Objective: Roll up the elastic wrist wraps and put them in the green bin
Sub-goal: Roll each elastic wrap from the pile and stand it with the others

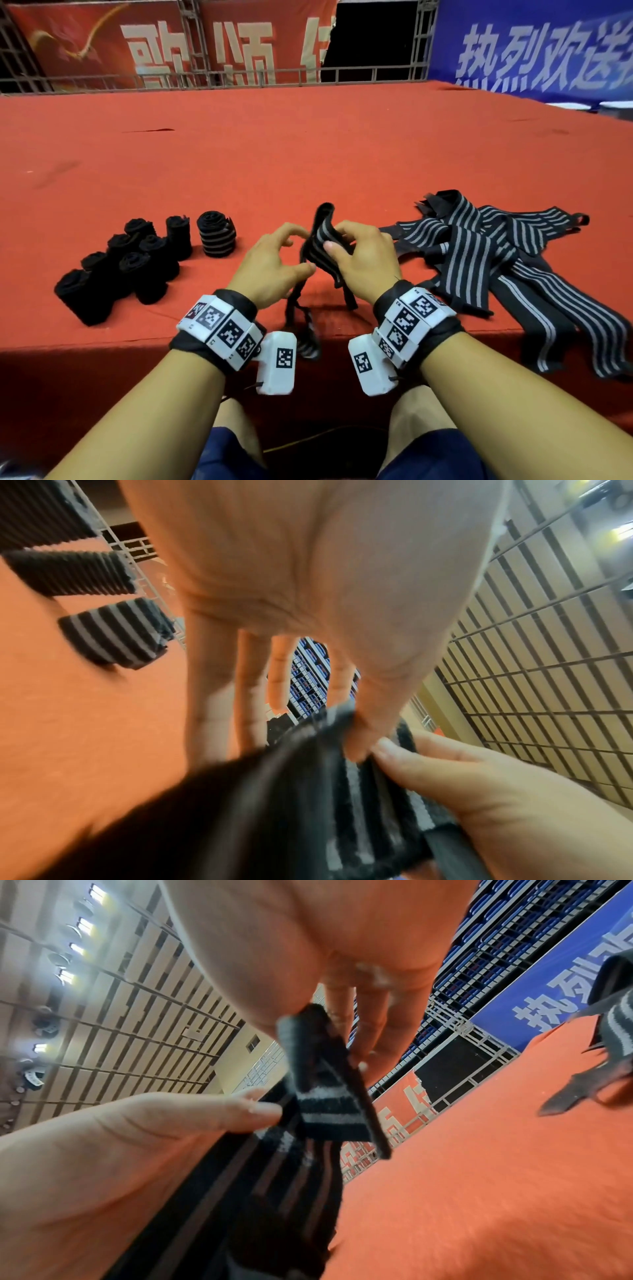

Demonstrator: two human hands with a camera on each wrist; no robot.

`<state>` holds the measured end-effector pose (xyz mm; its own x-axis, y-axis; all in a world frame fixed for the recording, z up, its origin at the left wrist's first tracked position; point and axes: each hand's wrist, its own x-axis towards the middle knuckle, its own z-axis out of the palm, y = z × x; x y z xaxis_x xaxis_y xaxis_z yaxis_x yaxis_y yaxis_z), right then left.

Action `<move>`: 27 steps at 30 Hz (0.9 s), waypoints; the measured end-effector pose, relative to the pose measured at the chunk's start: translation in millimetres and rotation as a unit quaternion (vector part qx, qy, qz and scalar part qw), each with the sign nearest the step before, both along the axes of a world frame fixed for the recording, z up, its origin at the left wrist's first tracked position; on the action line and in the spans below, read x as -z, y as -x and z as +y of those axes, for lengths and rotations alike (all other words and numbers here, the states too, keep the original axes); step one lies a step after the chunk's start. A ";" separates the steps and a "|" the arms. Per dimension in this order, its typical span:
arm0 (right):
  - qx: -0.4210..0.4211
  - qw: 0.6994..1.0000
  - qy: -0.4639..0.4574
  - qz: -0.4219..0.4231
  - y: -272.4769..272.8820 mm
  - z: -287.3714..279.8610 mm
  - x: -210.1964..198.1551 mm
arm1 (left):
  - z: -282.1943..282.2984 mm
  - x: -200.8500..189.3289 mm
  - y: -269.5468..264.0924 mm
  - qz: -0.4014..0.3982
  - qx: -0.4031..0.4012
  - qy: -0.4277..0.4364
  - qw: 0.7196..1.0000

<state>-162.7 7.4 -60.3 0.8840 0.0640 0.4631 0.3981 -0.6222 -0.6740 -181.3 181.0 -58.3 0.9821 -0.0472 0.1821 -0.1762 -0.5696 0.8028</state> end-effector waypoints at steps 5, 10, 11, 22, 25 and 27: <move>-0.022 0.998 -0.033 -0.047 -0.8 1.4 -5.3 | -10.4 -7.5 3.6 0.014 0.029 0.049 0.998; -0.057 0.995 -0.061 -0.046 1.1 -0.3 -11.0 | -8.4 -10.3 6.6 -0.007 0.049 0.029 0.998; -0.063 0.995 -0.062 -0.040 2.0 -1.4 -12.5 | -8.3 -10.1 6.6 -0.012 0.047 0.030 0.998; -0.061 0.997 -0.042 0.014 11.9 -0.2 -22.6 | -5.4 -9.6 4.7 -0.097 0.089 0.005 0.991; -0.083 0.994 -0.038 0.064 9.7 -0.9 -25.1 | -6.9 -11.7 7.3 -0.102 0.123 -0.005 0.987; -0.072 0.994 -0.055 0.064 5.2 -1.4 -25.6 | -8.4 -11.1 8.8 -0.087 0.109 0.004 0.990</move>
